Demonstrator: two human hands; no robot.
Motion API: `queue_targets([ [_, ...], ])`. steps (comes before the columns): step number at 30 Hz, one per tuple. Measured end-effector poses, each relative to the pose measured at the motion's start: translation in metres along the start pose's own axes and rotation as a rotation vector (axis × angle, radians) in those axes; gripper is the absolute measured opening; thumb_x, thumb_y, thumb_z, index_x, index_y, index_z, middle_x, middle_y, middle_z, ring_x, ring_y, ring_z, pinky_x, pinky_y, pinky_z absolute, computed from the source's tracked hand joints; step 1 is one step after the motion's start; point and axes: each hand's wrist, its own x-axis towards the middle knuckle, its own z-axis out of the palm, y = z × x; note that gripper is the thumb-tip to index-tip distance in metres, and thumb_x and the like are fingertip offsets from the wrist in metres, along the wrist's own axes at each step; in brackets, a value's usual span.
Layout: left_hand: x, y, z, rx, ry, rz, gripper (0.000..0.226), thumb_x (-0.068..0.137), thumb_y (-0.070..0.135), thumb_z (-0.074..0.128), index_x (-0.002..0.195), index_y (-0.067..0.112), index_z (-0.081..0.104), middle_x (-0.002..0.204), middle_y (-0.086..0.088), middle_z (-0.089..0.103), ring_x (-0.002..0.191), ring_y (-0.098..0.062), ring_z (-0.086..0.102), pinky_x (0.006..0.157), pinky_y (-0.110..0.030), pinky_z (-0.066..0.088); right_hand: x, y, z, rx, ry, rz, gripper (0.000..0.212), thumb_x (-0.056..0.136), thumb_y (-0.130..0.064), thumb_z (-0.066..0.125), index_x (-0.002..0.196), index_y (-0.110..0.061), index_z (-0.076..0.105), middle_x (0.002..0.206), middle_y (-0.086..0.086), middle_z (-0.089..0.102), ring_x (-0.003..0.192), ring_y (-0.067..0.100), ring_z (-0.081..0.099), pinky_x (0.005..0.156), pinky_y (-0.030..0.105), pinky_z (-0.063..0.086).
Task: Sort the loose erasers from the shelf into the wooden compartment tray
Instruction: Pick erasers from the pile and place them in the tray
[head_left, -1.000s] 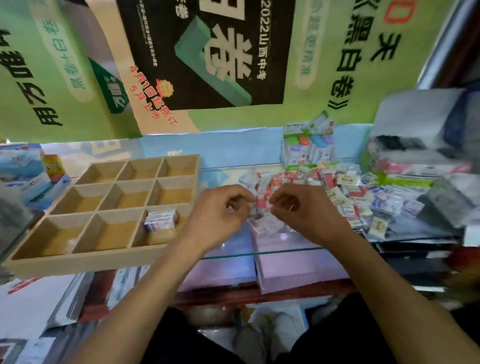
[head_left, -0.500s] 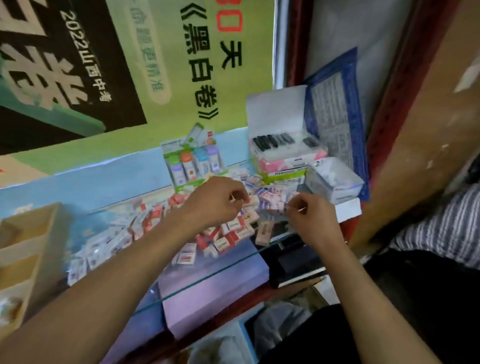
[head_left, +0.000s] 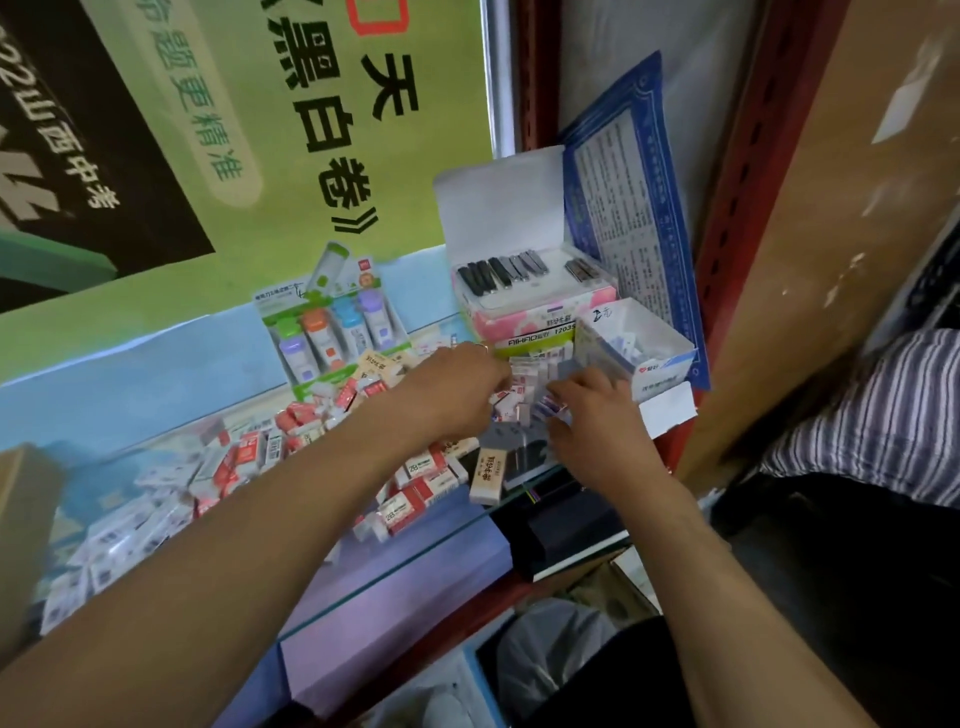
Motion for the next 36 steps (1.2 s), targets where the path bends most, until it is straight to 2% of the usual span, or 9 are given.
queue_targets([
  [5, -0.006, 0.005, -0.004, -0.098, 0.117, 0.091, 0.025, 0.086, 0.031, 0.059, 0.108, 0.019, 0.059, 0.105, -0.002, 0.057, 0.096, -0.02, 0.052, 0.08, -0.035, 0.045, -0.003, -0.004, -0.008, -0.02, -0.03, 0.042, 0.032, 0.091, -0.019, 0.058, 0.122, -0.014, 0.056, 0.132, 0.007, 0.044, 0.124, 0.029, 0.034, 0.098, 0.041, 0.043],
  [9, -0.004, 0.013, 0.003, 0.028, 0.02, 0.065, 0.017, 0.081, 0.026, 0.061, 0.093, 0.015, 0.055, 0.093, -0.004, 0.057, 0.084, -0.024, 0.055, 0.069, -0.037, 0.049, -0.004, -0.004, -0.01, 0.041, -0.037, 0.074, 0.029, 0.089, -0.014, 0.06, 0.118, -0.013, 0.057, 0.127, 0.008, 0.051, 0.12, 0.029, 0.041, 0.093, 0.043, 0.047],
  [14, 0.006, 0.011, 0.001, -0.012, -0.024, 0.002, 0.012, 0.079, 0.018, 0.067, 0.083, 0.012, 0.058, 0.081, -0.004, 0.054, 0.076, -0.023, 0.056, 0.069, -0.042, 0.054, -0.007, 0.0, -0.008, 0.103, -0.057, 0.105, 0.029, 0.084, -0.008, 0.062, 0.112, -0.01, 0.059, 0.121, 0.011, 0.05, 0.106, 0.032, 0.054, 0.085, 0.046, 0.052],
  [17, 0.003, 0.014, -0.002, -0.006, -0.048, -0.061, 0.016, 0.078, 0.019, 0.067, 0.088, 0.009, 0.059, 0.082, -0.005, 0.055, 0.079, -0.024, 0.058, 0.062, -0.034, 0.051, -0.008, 0.002, -0.008, 0.099, -0.076, 0.149, 0.026, 0.087, -0.011, 0.06, 0.113, -0.008, 0.062, 0.126, 0.012, 0.044, 0.101, 0.032, 0.055, 0.087, 0.046, 0.053],
  [20, 0.002, 0.014, -0.004, -0.016, -0.065, -0.081, 0.022, 0.078, 0.02, 0.066, 0.096, 0.009, 0.061, 0.09, -0.007, 0.059, 0.084, -0.024, 0.059, 0.064, -0.034, 0.049, -0.011, 0.002, -0.009, 0.135, -0.055, 0.152, 0.022, 0.087, -0.013, 0.061, 0.109, -0.009, 0.063, 0.124, 0.01, 0.044, 0.095, 0.03, 0.057, 0.083, 0.045, 0.054],
  [24, 0.0, 0.011, 0.0, -0.089, -0.077, -0.071, 0.026, 0.077, 0.022, 0.068, 0.096, 0.017, 0.051, 0.093, -0.003, 0.055, 0.087, -0.023, 0.055, 0.067, -0.034, 0.048, -0.012, 0.001, -0.012, 0.228, 0.018, 0.156, 0.006, 0.087, -0.012, 0.062, 0.093, -0.014, 0.063, 0.102, 0.006, 0.058, 0.083, 0.024, 0.06, 0.074, 0.045, 0.056],
  [30, -0.021, 0.004, 0.004, -0.311, 0.206, -0.075, 0.033, 0.081, 0.021, 0.07, 0.112, 0.024, 0.06, 0.111, 0.003, 0.063, 0.098, -0.016, 0.057, 0.081, -0.034, 0.049, -0.015, 0.001, -0.014, 0.469, 0.068, 0.24, 0.007, 0.089, -0.02, 0.066, 0.094, -0.014, 0.067, 0.087, 0.002, 0.068, 0.077, 0.017, 0.064, 0.073, 0.04, 0.058],
  [32, -0.033, 0.002, 0.002, -0.336, 0.319, -0.032, 0.034, 0.083, 0.02, 0.067, 0.117, 0.024, 0.061, 0.115, 0.004, 0.063, 0.1, -0.015, 0.057, 0.083, -0.032, 0.047, -0.016, -0.001, -0.016, 0.625, 0.073, 0.25, 0.009, 0.087, -0.022, 0.069, 0.094, -0.017, 0.069, 0.085, -0.002, 0.068, 0.072, 0.016, 0.068, 0.065, 0.036, 0.058],
  [36, -0.058, -0.001, 0.007, -0.404, 0.403, 0.046, 0.038, 0.082, 0.012, 0.066, 0.119, 0.022, 0.063, 0.118, 0.004, 0.06, 0.102, -0.014, 0.056, 0.084, -0.03, 0.045, -0.02, -0.015, -0.024, 0.898, 0.001, 0.127, 0.017, 0.091, -0.014, 0.064, 0.108, -0.017, 0.069, 0.094, 0.002, 0.07, 0.068, 0.014, 0.07, 0.059, 0.032, 0.058],
])
